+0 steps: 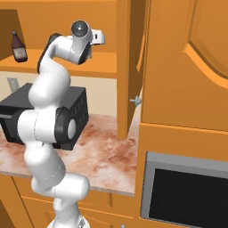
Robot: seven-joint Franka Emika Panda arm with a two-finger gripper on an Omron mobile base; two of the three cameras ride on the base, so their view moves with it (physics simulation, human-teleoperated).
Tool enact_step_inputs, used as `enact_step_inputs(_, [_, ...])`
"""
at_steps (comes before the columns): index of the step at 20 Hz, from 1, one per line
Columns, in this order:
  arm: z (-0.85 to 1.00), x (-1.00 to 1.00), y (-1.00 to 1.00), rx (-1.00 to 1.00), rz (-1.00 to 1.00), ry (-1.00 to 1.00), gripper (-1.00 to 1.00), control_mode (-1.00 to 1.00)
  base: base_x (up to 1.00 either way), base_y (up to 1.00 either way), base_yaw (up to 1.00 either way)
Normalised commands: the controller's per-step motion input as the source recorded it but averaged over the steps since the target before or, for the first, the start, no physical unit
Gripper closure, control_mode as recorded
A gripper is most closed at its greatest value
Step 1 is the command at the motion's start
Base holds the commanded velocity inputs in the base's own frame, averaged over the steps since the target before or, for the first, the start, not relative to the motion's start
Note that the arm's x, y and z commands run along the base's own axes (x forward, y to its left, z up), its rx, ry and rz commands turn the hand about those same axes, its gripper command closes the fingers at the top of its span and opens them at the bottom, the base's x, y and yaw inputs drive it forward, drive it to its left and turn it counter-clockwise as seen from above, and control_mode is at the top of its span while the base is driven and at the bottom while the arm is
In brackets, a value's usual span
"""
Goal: Collect the paprika, ketchup, and shaker from the cabinet and place them next to the stove.
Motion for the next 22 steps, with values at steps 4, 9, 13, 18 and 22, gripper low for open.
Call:
enact_step_inputs(4, [0.0,-0.31,0.04,0.0,0.0,-0.1,1.0,-1.0,0.0,0.0,0.0])
enact_step_inputs(9, [0.0,-0.33,0.02,0.0,0.0,-0.08,1.0,-1.0,0.0,0.0,0.0])
enact_step_inputs(13, [0.0,-0.48,0.0,0.0,0.0,-0.05,1.0,-1.0,0.0,0.0,0.0])
enact_step_inputs(18, [0.02,-0.85,0.0,0.0,-0.01,-0.06,1.0,-1.0,0.0,0.0,0.0])
enact_step_inputs(22, [0.03,-0.94,0.0,0.0,-0.01,-0.02,1.0,-1.0,0.0,0.0,0.0])
